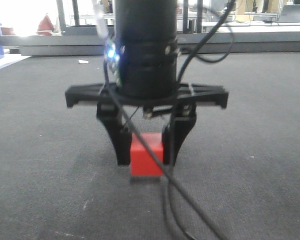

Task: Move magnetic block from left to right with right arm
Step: 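Close the right gripper on the red cube and lift it, then raise the held red cube with the right gripper toward the body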

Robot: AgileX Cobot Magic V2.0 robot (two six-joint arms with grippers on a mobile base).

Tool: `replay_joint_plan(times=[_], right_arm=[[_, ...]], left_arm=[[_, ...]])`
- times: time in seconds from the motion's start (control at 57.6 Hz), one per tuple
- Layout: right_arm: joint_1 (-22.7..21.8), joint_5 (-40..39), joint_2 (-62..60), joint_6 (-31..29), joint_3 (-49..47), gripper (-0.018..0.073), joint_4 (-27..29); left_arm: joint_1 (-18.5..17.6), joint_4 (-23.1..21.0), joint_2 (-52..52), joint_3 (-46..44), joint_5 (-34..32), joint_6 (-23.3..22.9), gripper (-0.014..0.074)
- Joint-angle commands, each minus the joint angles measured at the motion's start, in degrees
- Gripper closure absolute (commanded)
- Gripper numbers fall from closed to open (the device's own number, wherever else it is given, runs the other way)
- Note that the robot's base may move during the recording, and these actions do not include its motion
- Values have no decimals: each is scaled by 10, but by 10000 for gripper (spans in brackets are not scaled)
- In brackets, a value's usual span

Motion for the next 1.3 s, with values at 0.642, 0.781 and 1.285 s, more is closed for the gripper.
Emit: replay_joint_plan(times=[0.642, 0.781, 1.285], right_arm=[[-223, -283, -389, -463, 354, 313, 66], [-305, -349, -467, -511, 421, 313, 83], [-466, -592, -746, -533, 584, 313, 71]], left_arm=[[-4, -3, -7, 4, -52, 1, 722], [-4, -3, -7, 4, -52, 1, 722], [-4, -3, -7, 4, -52, 1, 722]])
